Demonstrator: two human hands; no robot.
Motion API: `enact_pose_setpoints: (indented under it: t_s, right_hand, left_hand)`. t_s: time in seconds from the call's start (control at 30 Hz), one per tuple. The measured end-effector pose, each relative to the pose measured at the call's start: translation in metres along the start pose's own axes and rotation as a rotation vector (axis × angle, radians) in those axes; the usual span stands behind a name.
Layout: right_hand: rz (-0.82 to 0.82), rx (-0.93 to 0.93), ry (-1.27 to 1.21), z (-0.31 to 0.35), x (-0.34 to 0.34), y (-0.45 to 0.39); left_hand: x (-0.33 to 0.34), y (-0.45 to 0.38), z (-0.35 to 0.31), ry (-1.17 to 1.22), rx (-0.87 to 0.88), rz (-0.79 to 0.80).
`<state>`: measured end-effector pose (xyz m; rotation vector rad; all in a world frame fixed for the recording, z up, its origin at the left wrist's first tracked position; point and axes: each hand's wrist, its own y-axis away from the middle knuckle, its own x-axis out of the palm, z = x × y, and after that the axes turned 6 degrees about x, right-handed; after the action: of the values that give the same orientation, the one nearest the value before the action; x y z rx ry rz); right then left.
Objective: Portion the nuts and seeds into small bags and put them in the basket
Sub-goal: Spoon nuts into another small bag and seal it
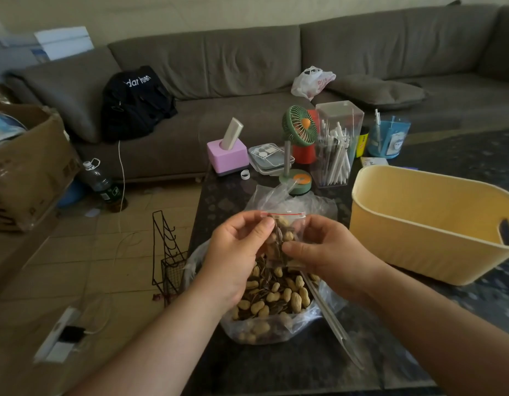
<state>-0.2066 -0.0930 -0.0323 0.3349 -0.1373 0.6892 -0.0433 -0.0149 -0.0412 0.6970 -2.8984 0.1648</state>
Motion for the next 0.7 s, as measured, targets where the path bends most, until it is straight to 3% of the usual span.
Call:
enact_pose_setpoints:
  t_s: [0.2, 0.3, 0.43, 0.6, 0.7]
  right_hand:
    - [-0.121, -0.125, 0.126, 0.005, -0.005, 0.001]
    - [-0.178, -0.168, 0.178, 0.008, -0.009, 0.000]
    - [-0.179, -0.166, 0.210, 0.007, -0.007, -0.001]
    - [-0.163, -0.139, 0.154, 0.007, -0.003, -0.003]
    - [-0.192, -0.164, 0.150, 0.005, -0.001, -0.004]
  left_hand:
    - [-0.004, 0.002, 0.000, -0.152, 0.222, 0.032]
    - [-0.008, -0.001, 0.001, -0.193, 0.235, 0.009]
    - [-0.010, -0.004, 0.002, -0.156, 0.172, -0.031]
    - [-0.001, -0.003, -0.004, 0.152, -0.084, -0.040]
    - [0.002, -0.003, -0.004, 0.165, -0.171, -0.026]
